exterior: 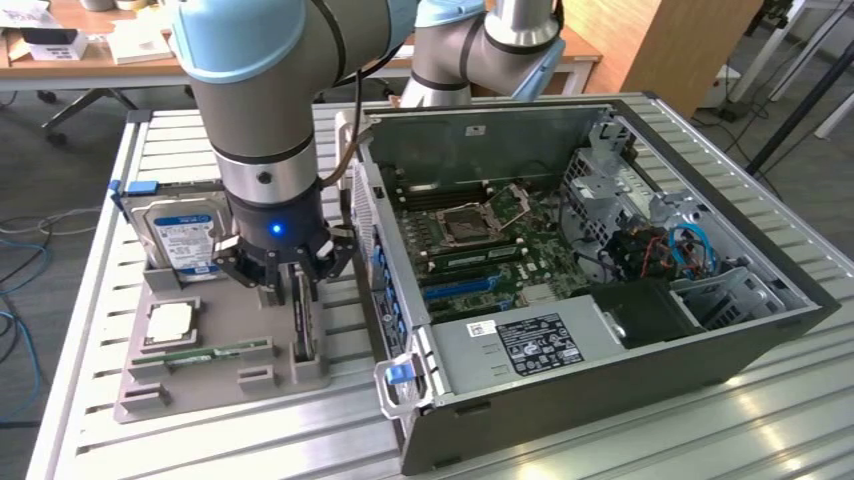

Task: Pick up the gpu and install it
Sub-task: 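Pick up the gpu and move the gpu toward the slot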

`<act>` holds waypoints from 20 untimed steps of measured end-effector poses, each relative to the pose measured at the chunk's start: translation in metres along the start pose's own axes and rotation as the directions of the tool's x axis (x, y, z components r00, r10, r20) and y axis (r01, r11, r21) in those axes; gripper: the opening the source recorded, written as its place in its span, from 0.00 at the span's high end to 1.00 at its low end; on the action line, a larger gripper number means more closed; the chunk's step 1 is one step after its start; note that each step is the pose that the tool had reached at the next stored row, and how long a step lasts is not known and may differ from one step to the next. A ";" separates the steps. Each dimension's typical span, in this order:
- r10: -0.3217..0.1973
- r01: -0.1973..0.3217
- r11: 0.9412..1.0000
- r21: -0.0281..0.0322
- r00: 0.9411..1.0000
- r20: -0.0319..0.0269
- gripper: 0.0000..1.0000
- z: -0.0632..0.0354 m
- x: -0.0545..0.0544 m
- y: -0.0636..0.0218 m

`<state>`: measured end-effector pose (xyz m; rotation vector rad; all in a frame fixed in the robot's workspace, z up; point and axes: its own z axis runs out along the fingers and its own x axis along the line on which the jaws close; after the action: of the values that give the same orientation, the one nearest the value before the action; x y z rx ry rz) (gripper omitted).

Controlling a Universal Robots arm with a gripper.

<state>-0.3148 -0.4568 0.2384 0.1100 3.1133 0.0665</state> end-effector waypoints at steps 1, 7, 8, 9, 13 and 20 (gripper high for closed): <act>0.000 0.000 1.000 0.000 1.000 0.000 0.58 0.0000 0.000 0.0000; 0.000 0.000 1.000 0.000 1.000 0.000 0.58 0.0000 0.000 0.0000; 0.000 0.000 1.000 0.000 1.000 0.000 0.58 0.0000 0.000 0.0000; 0.000 0.000 1.000 0.000 1.000 0.000 0.58 0.0000 0.000 0.0000; 0.000 0.000 1.000 0.000 1.000 0.000 0.58 0.0000 0.000 0.0000; 0.000 0.000 1.000 0.000 1.000 0.000 0.58 0.0001 -0.003 0.0002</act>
<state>-0.3120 -0.4568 0.2383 0.1101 3.1132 0.0669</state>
